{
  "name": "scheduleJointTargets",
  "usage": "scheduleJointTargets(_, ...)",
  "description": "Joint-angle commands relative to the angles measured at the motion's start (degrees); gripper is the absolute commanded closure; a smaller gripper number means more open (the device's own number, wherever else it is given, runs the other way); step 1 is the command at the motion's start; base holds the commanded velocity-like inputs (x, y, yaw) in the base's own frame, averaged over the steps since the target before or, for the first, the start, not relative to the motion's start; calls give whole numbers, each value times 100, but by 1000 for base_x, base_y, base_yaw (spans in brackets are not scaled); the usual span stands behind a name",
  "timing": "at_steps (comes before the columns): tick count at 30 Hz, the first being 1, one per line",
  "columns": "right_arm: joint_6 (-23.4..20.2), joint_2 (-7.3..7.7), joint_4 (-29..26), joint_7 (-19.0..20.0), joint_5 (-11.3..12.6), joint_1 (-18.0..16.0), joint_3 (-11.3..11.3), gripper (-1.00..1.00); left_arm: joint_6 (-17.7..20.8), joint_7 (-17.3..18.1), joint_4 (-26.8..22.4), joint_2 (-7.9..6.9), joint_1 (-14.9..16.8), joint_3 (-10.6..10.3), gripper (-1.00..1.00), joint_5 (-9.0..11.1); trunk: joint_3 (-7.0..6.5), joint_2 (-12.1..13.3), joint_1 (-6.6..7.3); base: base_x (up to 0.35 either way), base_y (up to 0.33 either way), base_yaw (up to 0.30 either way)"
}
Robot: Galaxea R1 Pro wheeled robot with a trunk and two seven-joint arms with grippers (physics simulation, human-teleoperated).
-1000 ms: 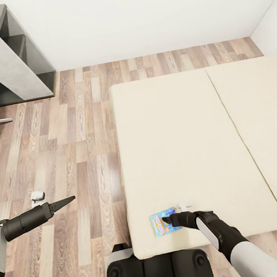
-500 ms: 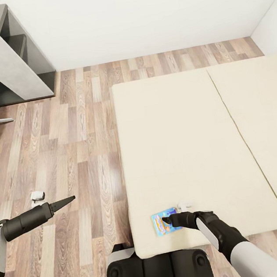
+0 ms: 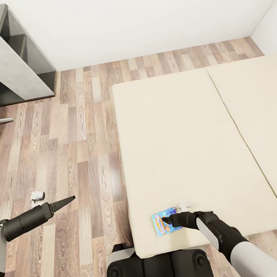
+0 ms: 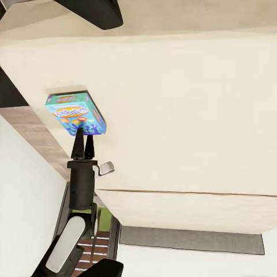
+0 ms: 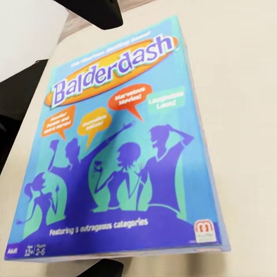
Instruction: Put all the toys in the child's room - the three board games (two on the bed and one on the table), the two jigsaw puzzles on the table, and the tennis ball on the table - inside the toy box on the table in the child's room.
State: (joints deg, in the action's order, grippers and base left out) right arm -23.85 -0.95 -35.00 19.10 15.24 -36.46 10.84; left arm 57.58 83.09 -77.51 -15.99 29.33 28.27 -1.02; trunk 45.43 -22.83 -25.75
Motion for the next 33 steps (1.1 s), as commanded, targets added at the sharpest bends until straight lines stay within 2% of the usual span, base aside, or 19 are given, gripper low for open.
scheduleJointTargets(1,-32,2,-7,-3,31,-1,6,-100,60,26,-1,-1,2,3,-100,-12,6,-9,-3,0,0,0)
scheduleJointTargets(33,-15,7,-7,-3,49,-1,-1,-100,60,23,3,-1,2,3,-100,-19,6,-9,-3,0,0,0)
